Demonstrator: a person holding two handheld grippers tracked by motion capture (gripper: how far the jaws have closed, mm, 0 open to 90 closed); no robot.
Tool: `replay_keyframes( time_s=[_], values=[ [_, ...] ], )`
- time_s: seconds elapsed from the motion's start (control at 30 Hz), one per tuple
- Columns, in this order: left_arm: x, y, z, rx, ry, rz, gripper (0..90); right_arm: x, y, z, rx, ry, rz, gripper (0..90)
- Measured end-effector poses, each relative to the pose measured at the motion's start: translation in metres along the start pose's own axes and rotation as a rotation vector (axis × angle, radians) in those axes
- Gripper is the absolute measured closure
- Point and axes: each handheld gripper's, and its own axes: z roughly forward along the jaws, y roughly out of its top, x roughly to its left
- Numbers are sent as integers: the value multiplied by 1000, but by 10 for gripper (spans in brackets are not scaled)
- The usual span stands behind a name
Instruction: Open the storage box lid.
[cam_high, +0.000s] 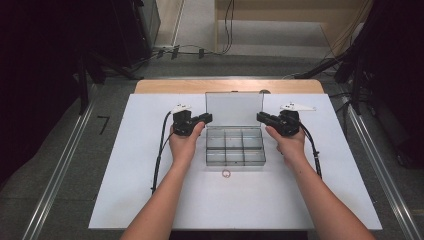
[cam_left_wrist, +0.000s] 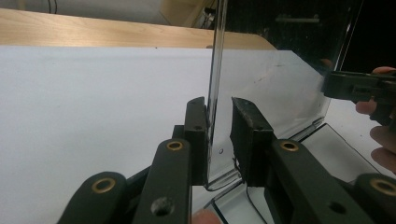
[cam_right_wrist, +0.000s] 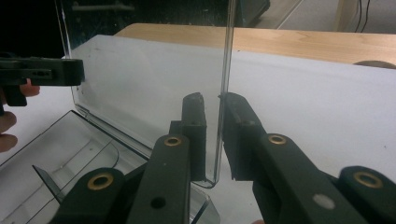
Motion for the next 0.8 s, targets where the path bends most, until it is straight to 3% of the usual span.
replay_keyframes(
  time_s=[0.4, 0.8],
  values=[
    [5, -3, 6, 13, -3, -38, 752, -3, -3, 7, 5, -3, 39, 729],
    [11, -7, 11, 31, -14, -80, 722, -11, -8, 14, 25, 24, 102, 684]
  ],
)
